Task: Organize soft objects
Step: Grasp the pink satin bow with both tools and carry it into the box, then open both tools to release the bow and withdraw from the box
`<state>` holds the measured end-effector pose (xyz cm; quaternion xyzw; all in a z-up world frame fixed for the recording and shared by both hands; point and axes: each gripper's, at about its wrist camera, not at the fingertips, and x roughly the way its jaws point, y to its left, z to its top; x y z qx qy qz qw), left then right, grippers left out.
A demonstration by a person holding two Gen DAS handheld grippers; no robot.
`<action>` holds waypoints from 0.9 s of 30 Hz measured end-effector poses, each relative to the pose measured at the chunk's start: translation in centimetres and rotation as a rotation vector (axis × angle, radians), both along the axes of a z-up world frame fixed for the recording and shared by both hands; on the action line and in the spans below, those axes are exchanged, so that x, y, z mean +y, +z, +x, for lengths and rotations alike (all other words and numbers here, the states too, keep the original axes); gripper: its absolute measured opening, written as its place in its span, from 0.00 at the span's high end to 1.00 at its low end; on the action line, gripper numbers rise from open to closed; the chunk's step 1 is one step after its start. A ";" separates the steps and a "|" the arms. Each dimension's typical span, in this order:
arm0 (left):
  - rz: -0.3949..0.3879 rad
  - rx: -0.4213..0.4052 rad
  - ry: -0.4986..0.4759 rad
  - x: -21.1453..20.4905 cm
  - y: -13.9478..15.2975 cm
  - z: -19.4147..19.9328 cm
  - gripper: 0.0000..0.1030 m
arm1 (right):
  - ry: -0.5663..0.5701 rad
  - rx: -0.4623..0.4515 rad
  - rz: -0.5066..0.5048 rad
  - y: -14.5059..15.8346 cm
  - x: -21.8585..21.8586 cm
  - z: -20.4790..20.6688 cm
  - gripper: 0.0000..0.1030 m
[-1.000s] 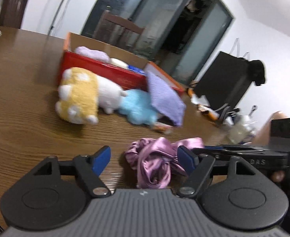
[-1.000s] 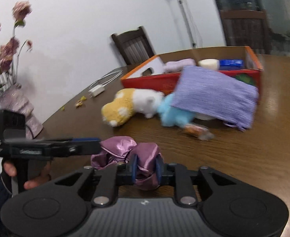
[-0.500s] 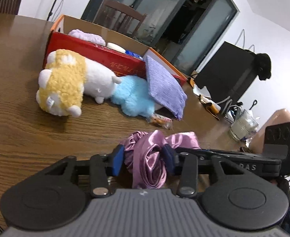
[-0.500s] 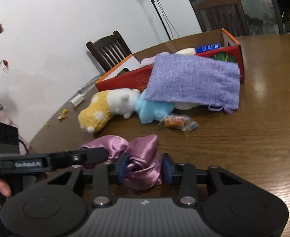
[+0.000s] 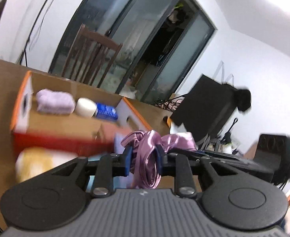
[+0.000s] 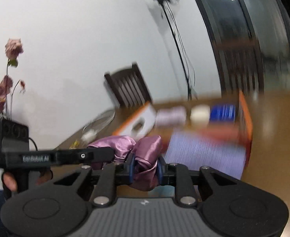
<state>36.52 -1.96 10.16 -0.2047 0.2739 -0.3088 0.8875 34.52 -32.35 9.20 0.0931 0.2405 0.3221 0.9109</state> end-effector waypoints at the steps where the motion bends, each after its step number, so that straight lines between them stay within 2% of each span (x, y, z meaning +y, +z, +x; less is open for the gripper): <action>1: -0.006 0.020 -0.003 -0.3 0.5 2.7 0.76 | -0.014 -0.025 -0.028 1.2 0.0 1.9 0.80; 3: -0.019 0.084 0.003 -1.3 0.9 7.8 0.77 | -0.053 -0.042 -0.081 2.6 0.1 6.0 0.80; 5: 0.016 0.132 0.032 -2.8 0.5 12.8 0.77 | -0.112 -0.032 -0.131 2.7 0.4 10.3 0.80; 9: 0.133 0.190 0.068 -6.2 -1.7 19.5 0.78 | -0.201 0.033 -0.252 0.4 1.6 18.0 0.80; 12: 0.192 0.284 0.091 -7.7 -4.2 22.7 0.73 | -0.225 0.119 -0.317 -2.1 2.1 22.0 0.79; 14: 0.242 0.310 0.116 -8.3 -5.2 23.4 0.69 | -0.226 0.167 -0.364 -3.6 2.5 23.7 0.74; 15: 0.250 0.300 0.105 -8.5 -5.4 23.4 0.62 | -0.243 0.168 -0.398 -4.0 3.0 23.9 0.70; 16: 0.251 0.297 0.112 -8.4 -5.4 23.2 0.56 | -0.256 0.144 -0.447 -4.2 3.5 23.8 0.70; 19: 0.246 0.280 0.104 -8.2 -4.6 22.9 0.53 | -0.247 0.093 -0.523 -4.6 4.6 23.4 0.67; 23: 0.281 0.217 0.109 -7.6 -2.5 20.9 0.52 | -0.265 0.076 -0.531 -3.9 4.7 23.2 0.65; 27: 0.330 0.135 0.106 -6.4 0.4 18.5 0.52 | -0.277 0.035 -0.505 -0.9 3.6 21.6 0.60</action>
